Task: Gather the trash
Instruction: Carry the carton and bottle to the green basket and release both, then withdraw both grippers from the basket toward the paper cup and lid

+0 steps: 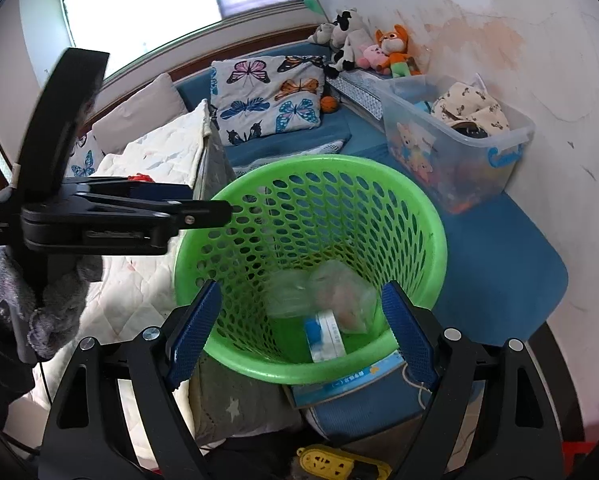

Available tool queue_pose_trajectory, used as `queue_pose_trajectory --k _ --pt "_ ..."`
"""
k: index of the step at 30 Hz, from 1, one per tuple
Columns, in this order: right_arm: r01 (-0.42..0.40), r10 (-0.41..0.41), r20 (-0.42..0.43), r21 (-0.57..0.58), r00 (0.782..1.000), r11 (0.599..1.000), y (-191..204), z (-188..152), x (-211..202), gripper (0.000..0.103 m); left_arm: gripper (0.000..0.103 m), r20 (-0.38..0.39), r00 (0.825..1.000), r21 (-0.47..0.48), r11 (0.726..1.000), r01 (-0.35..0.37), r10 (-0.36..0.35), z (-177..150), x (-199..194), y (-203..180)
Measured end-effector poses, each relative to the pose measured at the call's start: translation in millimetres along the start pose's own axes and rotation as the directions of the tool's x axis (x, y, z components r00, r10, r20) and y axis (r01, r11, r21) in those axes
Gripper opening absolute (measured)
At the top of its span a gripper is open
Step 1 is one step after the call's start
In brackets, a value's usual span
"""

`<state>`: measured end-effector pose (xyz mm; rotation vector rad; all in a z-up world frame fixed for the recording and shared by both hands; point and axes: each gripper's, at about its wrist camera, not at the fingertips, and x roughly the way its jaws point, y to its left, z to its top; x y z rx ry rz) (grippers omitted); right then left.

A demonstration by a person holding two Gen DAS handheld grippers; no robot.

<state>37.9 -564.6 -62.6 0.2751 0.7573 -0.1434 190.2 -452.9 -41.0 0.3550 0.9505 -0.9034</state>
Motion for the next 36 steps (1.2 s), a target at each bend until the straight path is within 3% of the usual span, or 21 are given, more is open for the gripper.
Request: queue_pose_trajectory --k 8,17,26,36 --pt "-0.026 0.026 0.021 -0.020 0.999 0.999 17 -2 -11 0.082 0.065 0.076 0.995 -0.028 0.998 -0.057 0.059 -22 -53 18" --pt "-0.085 0.089 0.031 -0.088 0.996 0.992 62 2 -17 0.082 0.065 0.144 0.978 -0.120 0.984 -0.131 0.148 -71 -125 60" --pt "-0.143 0.150 0.030 -0.157 0.988 0.977 113 15 -5 0.082 0.067 0.139 0.952 -0.268 0.936 -0.229 0.273 -128 -173 128" --pt "-0.195 0.199 -0.008 -0.220 0.980 0.956 163 30 25 0.082 0.067 0.113 0.935 -0.409 0.874 -0.264 0.336 -170 -199 182"
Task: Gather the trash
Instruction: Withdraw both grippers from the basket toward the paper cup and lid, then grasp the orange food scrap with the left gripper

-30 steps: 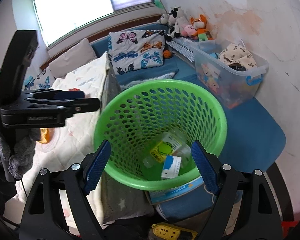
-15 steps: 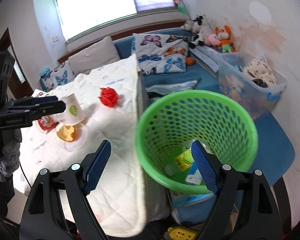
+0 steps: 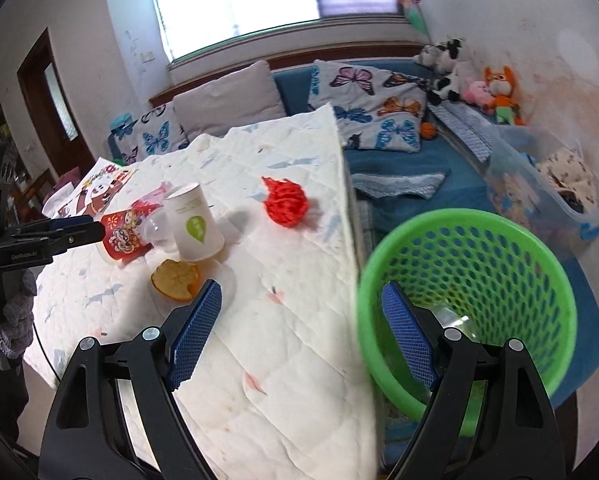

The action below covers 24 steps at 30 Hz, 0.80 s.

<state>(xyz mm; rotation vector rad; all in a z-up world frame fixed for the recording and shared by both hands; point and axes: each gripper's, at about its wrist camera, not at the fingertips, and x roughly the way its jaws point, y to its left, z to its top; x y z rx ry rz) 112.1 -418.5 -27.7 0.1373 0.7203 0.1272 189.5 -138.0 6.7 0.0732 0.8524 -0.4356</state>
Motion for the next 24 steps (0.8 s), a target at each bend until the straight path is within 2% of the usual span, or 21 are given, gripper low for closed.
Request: queue_pose_trajectory --k 5,9,17,24 --pt "-0.017 0.017 -0.018 -0.014 1.000 1.000 10 10 21 0.082 0.067 -0.028 0.999 -0.026 1.000 0.016 -0.017 -9 6 14" --pt "-0.026 0.025 -0.023 -0.018 0.999 1.000 14 15 29 0.082 0.066 -0.057 0.998 -0.015 0.999 0.032 -0.033 -18 18 11" --pt "-0.032 0.031 -0.041 -0.023 0.999 0.999 14 13 38 0.081 0.054 -0.138 0.987 -0.002 0.997 0.081 -0.080 -30 59 -2" --pt "-0.030 0.028 -0.057 -0.022 0.998 0.999 11 12 46 0.081 0.035 -0.190 0.975 -0.037 0.993 0.109 -0.114 -33 89 1"
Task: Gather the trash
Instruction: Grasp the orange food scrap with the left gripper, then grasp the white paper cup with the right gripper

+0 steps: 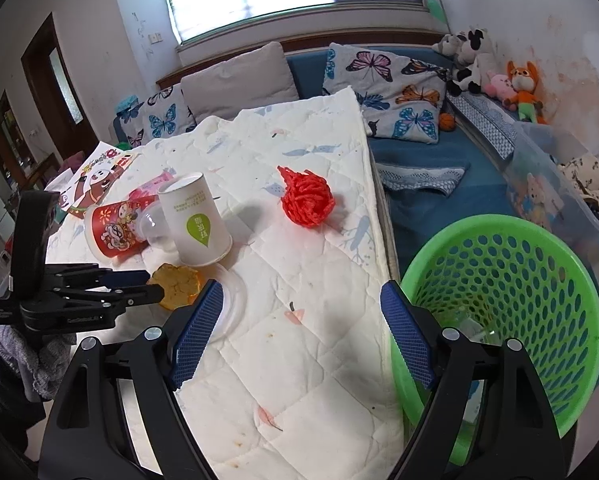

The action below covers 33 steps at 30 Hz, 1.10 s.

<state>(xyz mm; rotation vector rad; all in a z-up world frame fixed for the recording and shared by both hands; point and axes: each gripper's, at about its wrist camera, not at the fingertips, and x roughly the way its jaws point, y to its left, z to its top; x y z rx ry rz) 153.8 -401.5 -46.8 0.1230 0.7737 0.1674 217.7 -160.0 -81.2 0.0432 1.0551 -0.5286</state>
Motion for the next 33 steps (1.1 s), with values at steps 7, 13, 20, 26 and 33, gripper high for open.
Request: queue_pose_trajectory --k 7,13,20,26,33 --pt "-0.011 0.011 -0.016 -0.001 1.000 1.000 2 2 11 0.080 0.016 0.005 1.000 -0.007 1.000 0.020 -0.020 -2 4 2" --pt "-0.022 0.021 -0.021 -0.022 1.000 1.000 12 3 15 0.079 0.011 0.026 0.999 -0.007 1.000 0.022 -0.022 -4 -7 2" --pt "-0.043 0.042 -0.018 -0.053 0.999 0.998 27 8 16 0.078 0.007 0.072 0.997 -0.018 0.999 0.038 -0.036 -5 -33 9" --pt "-0.072 0.071 -0.021 -0.064 0.997 0.995 41 15 27 0.075 0.006 0.119 0.992 -0.039 0.998 0.040 -0.035 -7 -59 21" --pt "-0.115 0.113 -0.025 -0.104 0.993 0.988 70 31 45 0.073 0.006 0.174 0.985 -0.074 0.997 0.032 -0.019 -7 -90 42"
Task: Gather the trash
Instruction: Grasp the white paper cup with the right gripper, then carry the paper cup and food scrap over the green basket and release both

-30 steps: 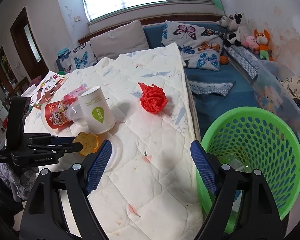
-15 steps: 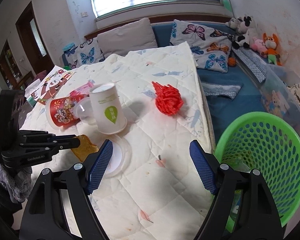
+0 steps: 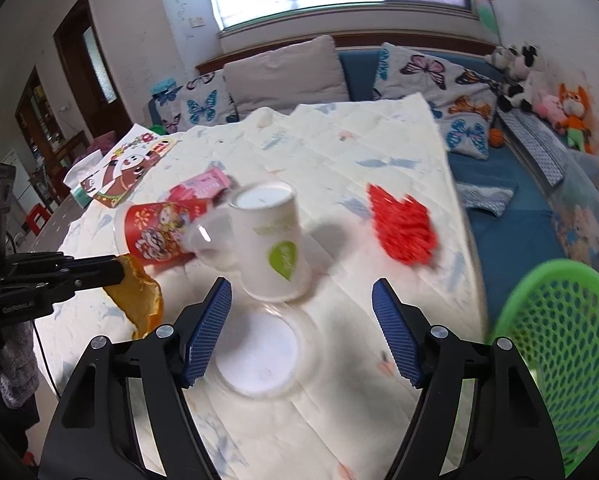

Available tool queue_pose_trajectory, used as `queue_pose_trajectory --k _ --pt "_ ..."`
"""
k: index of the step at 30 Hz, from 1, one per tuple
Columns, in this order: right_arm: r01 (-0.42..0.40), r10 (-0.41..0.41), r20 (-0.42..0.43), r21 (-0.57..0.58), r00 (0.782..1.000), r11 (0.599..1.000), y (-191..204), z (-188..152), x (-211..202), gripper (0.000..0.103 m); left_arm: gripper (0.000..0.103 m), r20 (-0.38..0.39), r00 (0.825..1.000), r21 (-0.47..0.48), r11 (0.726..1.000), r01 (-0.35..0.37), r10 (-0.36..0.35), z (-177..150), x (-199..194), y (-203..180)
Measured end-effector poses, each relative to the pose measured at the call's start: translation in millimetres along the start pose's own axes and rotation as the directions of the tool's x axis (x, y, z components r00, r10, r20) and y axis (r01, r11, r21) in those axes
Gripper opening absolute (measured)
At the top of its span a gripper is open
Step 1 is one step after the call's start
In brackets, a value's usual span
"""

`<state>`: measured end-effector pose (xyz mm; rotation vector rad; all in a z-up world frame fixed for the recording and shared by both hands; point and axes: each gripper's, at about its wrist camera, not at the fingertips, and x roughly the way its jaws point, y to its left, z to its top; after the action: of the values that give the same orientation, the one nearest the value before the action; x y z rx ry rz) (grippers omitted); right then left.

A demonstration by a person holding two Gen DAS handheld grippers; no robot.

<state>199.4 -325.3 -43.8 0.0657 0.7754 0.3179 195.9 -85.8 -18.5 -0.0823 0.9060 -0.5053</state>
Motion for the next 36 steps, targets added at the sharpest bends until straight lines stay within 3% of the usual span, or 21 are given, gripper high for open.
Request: queue_pose_trajectory --k 18,23,36 --pt "0.005 -0.006 -0.042 -0.039 0.999 0.999 27 39 77 0.070 0.006 0.019 1.000 -0.037 0.999 -0.017 0.018 2 -18 30" --pt "0.036 -0.041 -0.067 -0.073 0.997 0.997 32 38 88 0.058 0.006 0.016 1.000 -0.047 0.999 -0.022 0.023 2 -17 34" --pt "0.012 -0.014 -0.022 -0.054 1.000 0.998 31 30 48 0.058 0.006 0.021 1.000 -0.044 0.999 -0.012 0.013 4 -20 29"
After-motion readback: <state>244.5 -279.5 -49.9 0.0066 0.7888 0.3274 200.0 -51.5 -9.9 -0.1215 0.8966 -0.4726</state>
